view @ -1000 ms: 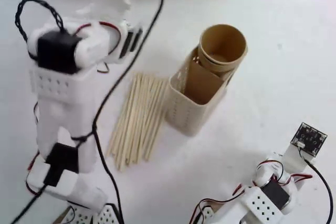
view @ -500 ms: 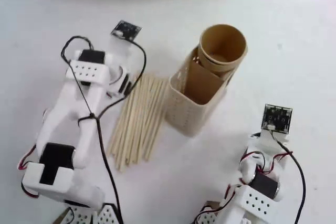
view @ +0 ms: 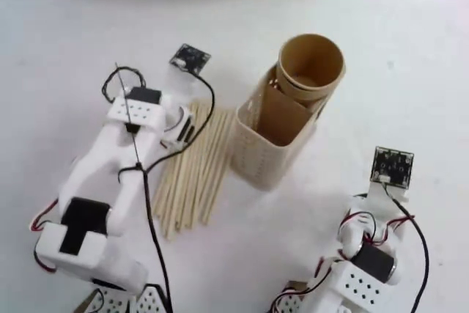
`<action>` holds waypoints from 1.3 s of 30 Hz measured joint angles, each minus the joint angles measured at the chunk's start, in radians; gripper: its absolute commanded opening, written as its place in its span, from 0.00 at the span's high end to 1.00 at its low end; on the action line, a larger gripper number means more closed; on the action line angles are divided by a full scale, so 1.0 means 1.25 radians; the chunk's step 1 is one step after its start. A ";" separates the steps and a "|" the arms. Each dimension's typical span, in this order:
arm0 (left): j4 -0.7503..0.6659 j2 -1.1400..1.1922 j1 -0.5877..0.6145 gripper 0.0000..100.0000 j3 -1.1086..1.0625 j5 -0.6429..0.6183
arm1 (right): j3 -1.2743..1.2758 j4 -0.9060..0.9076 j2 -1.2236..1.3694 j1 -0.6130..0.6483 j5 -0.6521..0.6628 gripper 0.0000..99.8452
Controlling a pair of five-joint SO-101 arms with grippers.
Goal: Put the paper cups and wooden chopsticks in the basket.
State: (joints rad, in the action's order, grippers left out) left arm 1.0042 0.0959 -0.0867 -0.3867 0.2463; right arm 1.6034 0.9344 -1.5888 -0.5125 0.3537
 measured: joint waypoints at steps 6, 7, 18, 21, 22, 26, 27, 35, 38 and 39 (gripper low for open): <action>-0.001 0.115 0.000 0.85 0.047 0.000 | 0.061 0.044 -0.161 -0.018 0.002 0.98; 0.009 0.131 0.000 0.85 0.061 -0.002 | 0.063 0.044 -0.146 -0.018 0.004 0.98; 0.020 0.189 -0.006 0.98 0.119 0.000 | 0.063 0.083 -0.147 -0.097 0.004 0.98; 0.020 0.189 -0.006 0.98 0.125 0.000 | 0.063 0.090 -0.147 -0.119 0.004 0.98; 0.020 0.189 -0.006 0.98 0.125 0.000 | 0.063 0.090 -0.147 -0.122 0.004 0.98; 0.020 0.189 -0.006 0.98 0.125 0.000 | 0.063 0.090 -0.147 -0.124 0.004 0.98; 0.020 0.189 -0.006 0.98 0.126 0.000 | 0.063 0.090 -0.147 -0.124 0.004 0.98; 0.083 0.150 -0.005 0.98 0.183 -0.041 | 0.063 0.090 -0.147 -0.123 0.004 0.98; 0.087 0.135 -0.006 0.98 0.183 -0.056 | 0.063 0.090 -0.147 -0.123 0.004 0.98; 0.087 0.135 -0.007 0.98 0.183 -0.058 | 0.063 0.090 -0.147 -0.123 0.004 0.98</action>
State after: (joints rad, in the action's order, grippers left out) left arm 1.1132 0.2647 -0.0959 -0.1580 0.1741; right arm 1.6817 1.0464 -1.7729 -0.6659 0.3583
